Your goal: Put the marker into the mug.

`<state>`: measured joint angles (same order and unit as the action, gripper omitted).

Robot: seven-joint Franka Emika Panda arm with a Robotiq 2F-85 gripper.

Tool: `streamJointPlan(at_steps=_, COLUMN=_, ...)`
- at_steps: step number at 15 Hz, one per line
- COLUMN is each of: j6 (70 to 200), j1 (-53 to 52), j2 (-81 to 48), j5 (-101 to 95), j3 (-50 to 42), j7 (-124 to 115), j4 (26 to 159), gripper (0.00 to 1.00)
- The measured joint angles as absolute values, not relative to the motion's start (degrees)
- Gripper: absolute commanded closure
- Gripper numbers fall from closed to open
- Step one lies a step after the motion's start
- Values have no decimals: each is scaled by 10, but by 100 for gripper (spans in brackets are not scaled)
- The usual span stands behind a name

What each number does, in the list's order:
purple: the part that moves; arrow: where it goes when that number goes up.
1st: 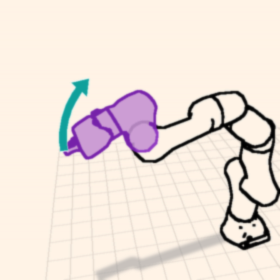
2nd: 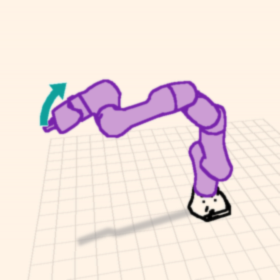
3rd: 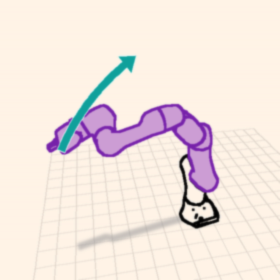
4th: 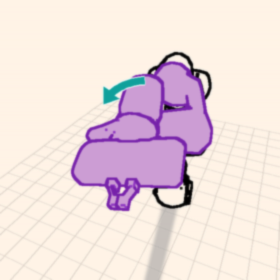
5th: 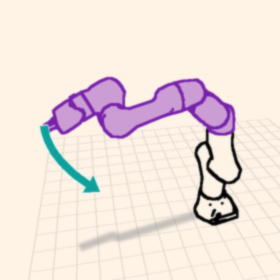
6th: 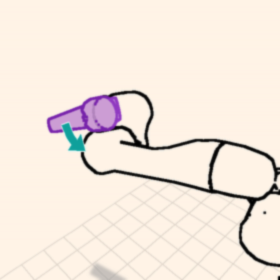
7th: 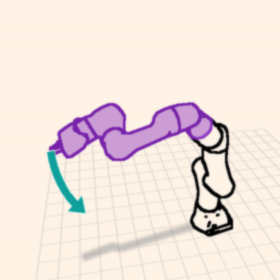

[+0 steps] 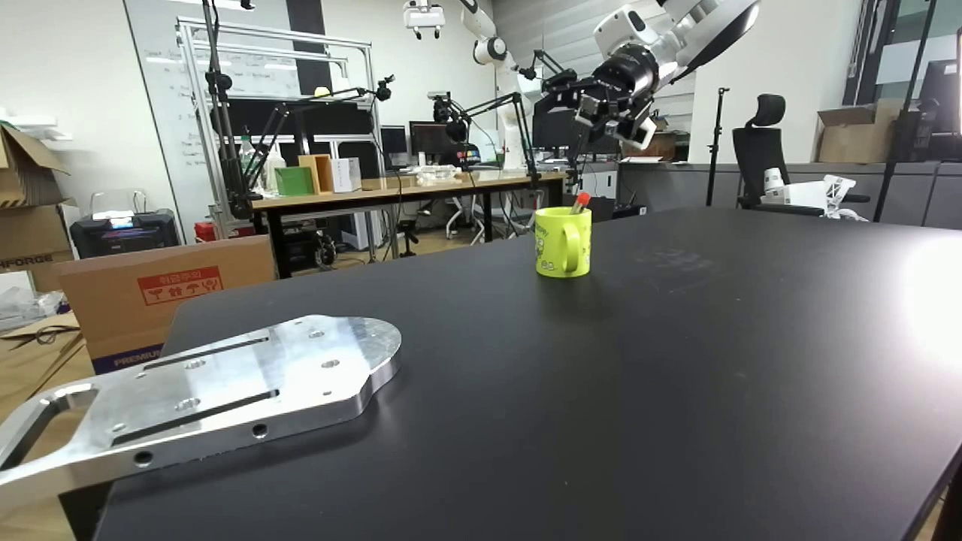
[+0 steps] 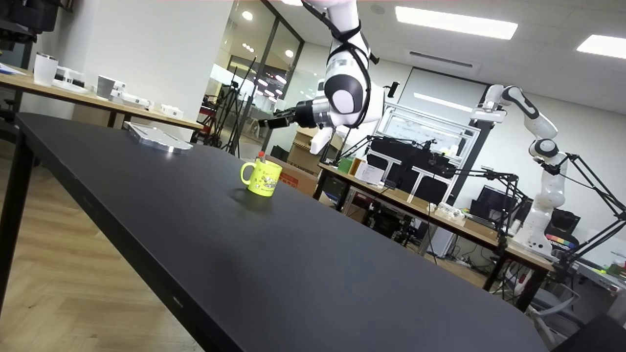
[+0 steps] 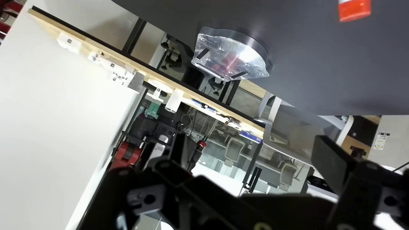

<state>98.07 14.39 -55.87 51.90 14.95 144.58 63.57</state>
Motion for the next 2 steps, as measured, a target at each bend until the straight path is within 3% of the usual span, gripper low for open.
streamJointPlan(at_steps=2, j6=980, j1=142, j2=-558, j5=519, j3=146, j7=1445, j4=640, gripper=0)
